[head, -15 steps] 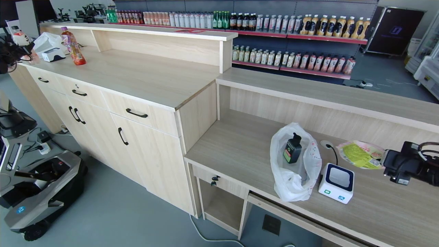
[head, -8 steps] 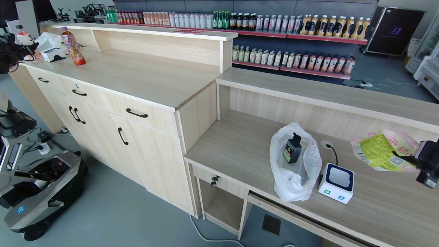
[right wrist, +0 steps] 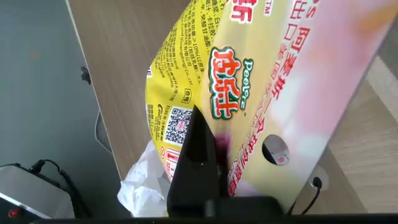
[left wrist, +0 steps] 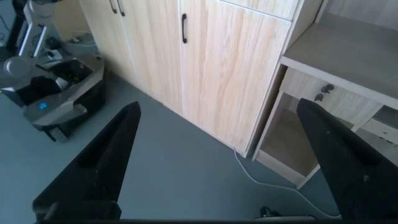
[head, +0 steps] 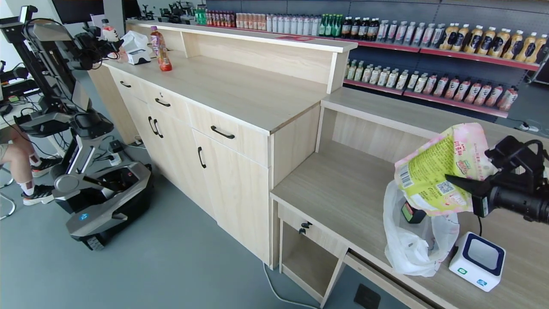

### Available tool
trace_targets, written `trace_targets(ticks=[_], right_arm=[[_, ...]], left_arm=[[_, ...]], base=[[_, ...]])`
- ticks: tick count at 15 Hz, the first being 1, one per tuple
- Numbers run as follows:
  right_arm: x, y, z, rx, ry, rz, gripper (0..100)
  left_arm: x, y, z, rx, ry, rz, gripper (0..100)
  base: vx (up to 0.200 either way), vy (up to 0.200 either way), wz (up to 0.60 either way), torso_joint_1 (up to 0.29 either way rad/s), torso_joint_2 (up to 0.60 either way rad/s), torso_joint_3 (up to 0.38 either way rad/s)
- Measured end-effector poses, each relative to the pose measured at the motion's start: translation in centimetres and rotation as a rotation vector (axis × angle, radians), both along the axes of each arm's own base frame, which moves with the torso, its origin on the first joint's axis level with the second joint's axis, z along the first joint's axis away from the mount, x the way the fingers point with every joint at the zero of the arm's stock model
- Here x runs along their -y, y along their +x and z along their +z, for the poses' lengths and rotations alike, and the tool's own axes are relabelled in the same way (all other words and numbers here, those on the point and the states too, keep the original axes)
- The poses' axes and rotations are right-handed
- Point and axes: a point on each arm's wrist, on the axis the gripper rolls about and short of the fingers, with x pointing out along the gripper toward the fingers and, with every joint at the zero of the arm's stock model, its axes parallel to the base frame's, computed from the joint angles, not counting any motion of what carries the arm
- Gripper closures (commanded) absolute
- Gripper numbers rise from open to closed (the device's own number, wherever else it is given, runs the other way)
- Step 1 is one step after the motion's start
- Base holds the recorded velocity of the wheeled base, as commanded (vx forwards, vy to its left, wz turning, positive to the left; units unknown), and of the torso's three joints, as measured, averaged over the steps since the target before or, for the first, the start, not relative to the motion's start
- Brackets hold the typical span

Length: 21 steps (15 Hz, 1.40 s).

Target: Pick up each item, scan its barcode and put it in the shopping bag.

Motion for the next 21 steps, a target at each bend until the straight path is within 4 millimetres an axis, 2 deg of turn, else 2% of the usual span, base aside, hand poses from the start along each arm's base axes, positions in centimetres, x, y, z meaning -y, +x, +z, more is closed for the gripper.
trace_targets(ticks=[3,5,7,14,21], right_arm=[[-0.9,1.5,-2.8,-0.130,0.061,-0.001,100],[-0.8,2.1,-4.6,-0.195,0.059,-0.037,100],[-0.2,2.6,-5.5,-0.227,0.066,-0.064,100],[1.9,2.9,-6.1,-0.241,0.068,-0.149,100],[3.0,2.9,-7.9,-0.318,0.069,-0.220,100]], left_arm=[[0.0,0.0,0.0,0.000,0.000,0.001,0],[0.0,0.0,0.0,0.000,0.000,0.000,0],[0.0,0.0,0.0,0.000,0.000,0.001,0],[0.0,0.0,0.0,0.000,0.000,0.001,0],[0.0,0.0,0.0,0.000,0.000,0.001,0]], base=[[0.000,0.000,0.00,0.000,0.00,0.000],[0.000,0.000,0.00,0.000,0.00,0.000],[0.000,0.000,0.00,0.000,0.00,0.000],[0.000,0.000,0.00,0.000,0.00,0.000],[0.000,0.000,0.00,0.000,0.00,0.000]])
